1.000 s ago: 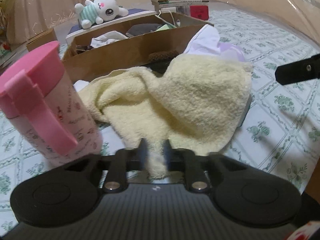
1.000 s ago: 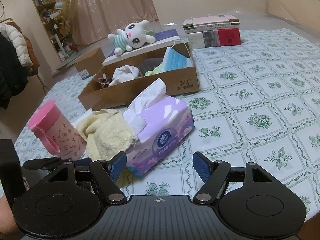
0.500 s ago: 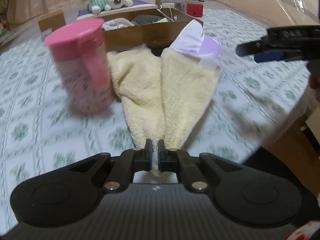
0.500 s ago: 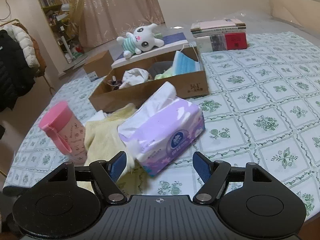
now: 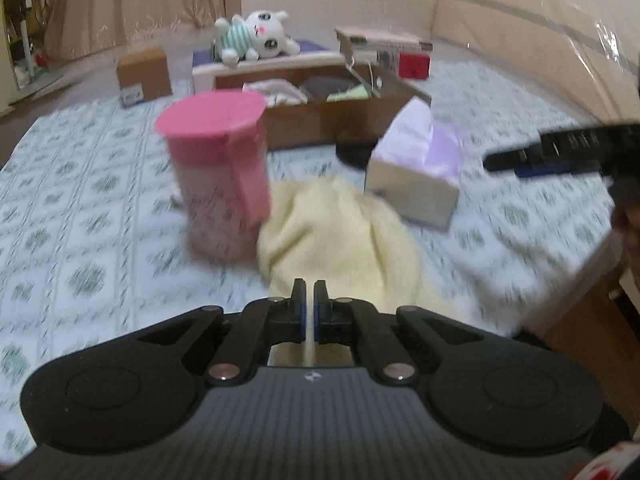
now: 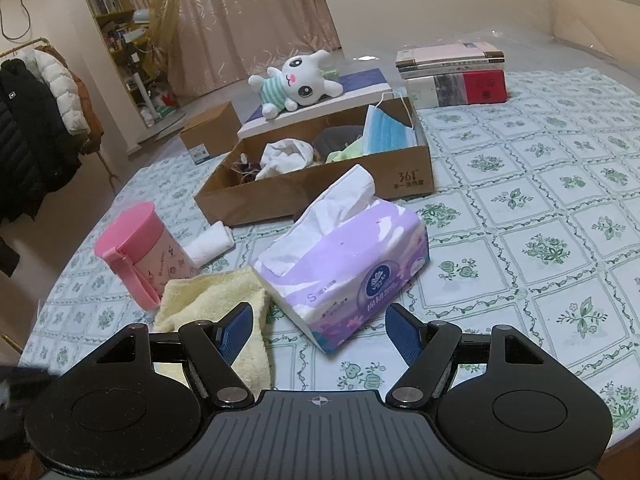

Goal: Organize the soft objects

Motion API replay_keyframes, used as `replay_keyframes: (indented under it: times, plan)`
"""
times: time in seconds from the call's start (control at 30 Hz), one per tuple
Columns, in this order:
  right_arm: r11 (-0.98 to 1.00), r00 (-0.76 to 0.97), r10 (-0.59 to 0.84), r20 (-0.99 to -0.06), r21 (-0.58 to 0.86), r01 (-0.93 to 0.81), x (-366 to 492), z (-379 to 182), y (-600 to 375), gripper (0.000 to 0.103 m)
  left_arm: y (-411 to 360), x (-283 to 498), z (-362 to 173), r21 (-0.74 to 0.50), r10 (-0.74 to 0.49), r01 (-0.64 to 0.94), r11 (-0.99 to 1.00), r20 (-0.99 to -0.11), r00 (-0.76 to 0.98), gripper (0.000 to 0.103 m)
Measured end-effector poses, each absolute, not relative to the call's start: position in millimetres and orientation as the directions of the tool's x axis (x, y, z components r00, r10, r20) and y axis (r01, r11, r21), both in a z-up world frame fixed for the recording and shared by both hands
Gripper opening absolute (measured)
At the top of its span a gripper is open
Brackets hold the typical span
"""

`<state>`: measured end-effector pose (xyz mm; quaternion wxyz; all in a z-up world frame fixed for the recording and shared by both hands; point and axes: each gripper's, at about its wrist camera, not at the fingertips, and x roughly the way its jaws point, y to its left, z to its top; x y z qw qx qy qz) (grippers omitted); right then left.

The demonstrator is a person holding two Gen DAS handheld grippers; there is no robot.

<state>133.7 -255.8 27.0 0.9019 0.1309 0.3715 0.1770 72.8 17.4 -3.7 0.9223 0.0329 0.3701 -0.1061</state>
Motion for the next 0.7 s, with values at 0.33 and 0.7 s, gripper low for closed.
replay_keyframes:
  times: [0.33, 0.7]
  plan:
    - [0.906, 0.652, 0.408, -0.639, 0.371, -0.204, 136, 18, -258, 0.073, -19, 104, -31, 0.045, -0.205, 0.322, 0.946, -0.686, 0.698, 0.051]
    - [0.904, 0.646, 0.410, -0.644, 0.383, -0.191, 139, 9, -259, 0.073, -25, 114, -51, 0.116, -0.164, 0.351, 0.929, -0.721, 0.673, 0.096]
